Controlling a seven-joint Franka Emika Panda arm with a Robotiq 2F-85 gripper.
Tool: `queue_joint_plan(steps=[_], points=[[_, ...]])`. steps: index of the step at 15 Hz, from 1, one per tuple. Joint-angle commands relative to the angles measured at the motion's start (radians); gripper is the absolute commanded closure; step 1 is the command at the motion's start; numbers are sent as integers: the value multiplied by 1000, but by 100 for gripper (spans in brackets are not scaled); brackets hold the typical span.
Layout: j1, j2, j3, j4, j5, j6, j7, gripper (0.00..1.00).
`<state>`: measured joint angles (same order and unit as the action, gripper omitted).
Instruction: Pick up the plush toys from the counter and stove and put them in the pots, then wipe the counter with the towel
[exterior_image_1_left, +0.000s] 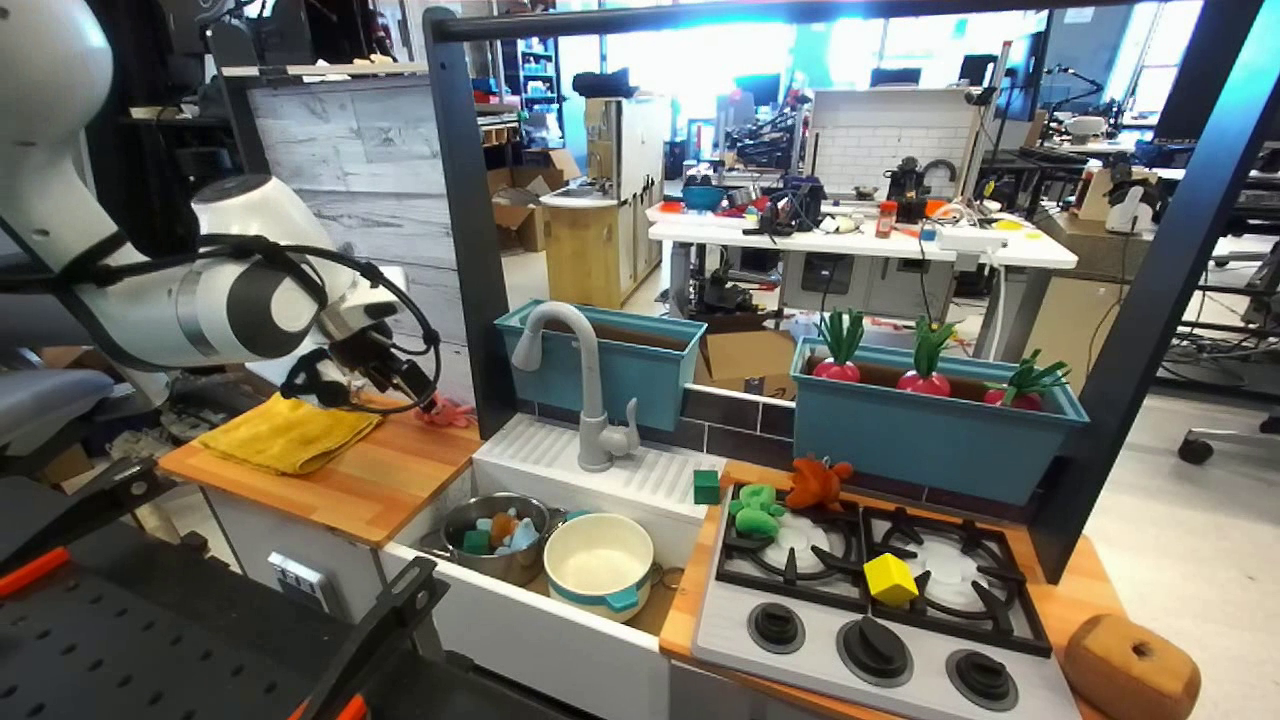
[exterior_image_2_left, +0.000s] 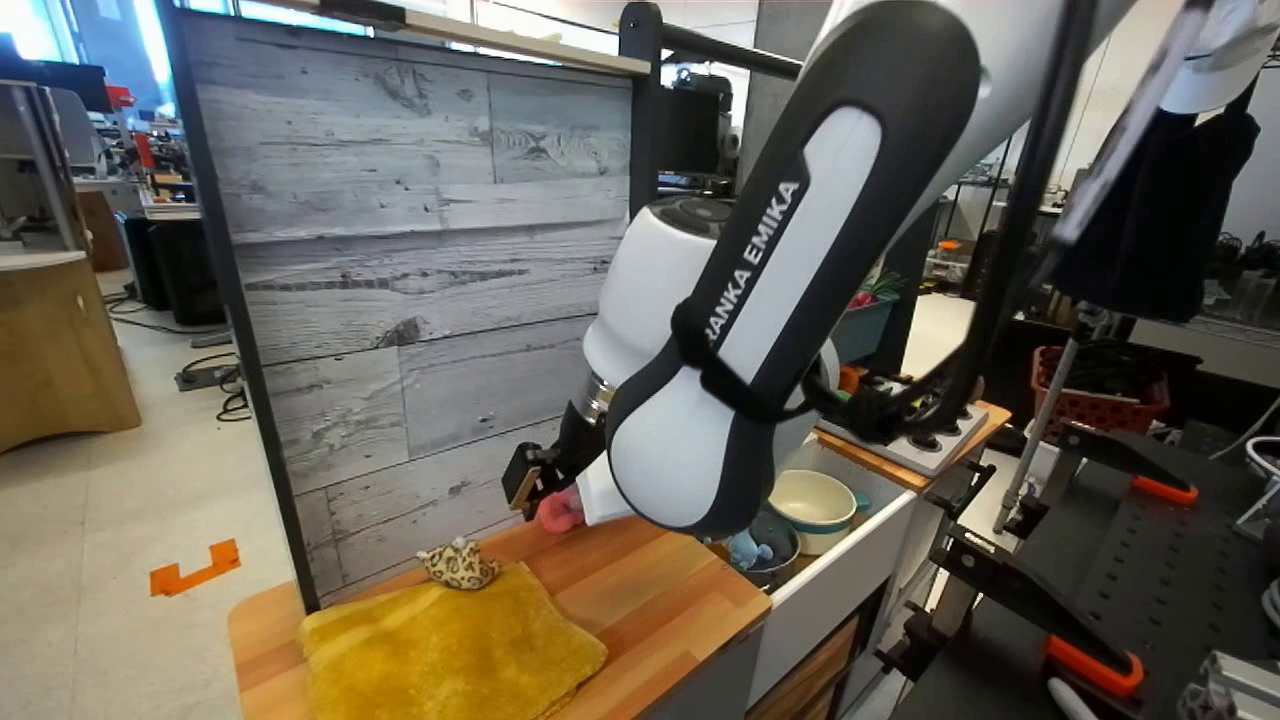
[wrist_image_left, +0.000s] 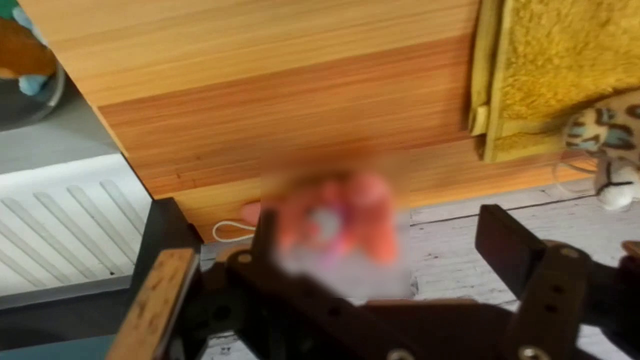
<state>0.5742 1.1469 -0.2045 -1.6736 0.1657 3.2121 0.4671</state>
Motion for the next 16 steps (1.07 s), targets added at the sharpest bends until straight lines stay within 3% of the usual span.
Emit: queue_joint_plan(steps=[1,2,3,5,9,14,16], points=[[75,143,-101,180,44,-35,-15,0],[92,167,-128,209,52,-56,-5,25],[100,185,-142,231,58,-73,1,27],[100,204,-152,260,56,-106,6,42],[80,149,-121,224,45,-222,28,67],[98,-72,-120,-39,7,-425,77,97],[64,-141,-113,-139,3,-471,88,94]])
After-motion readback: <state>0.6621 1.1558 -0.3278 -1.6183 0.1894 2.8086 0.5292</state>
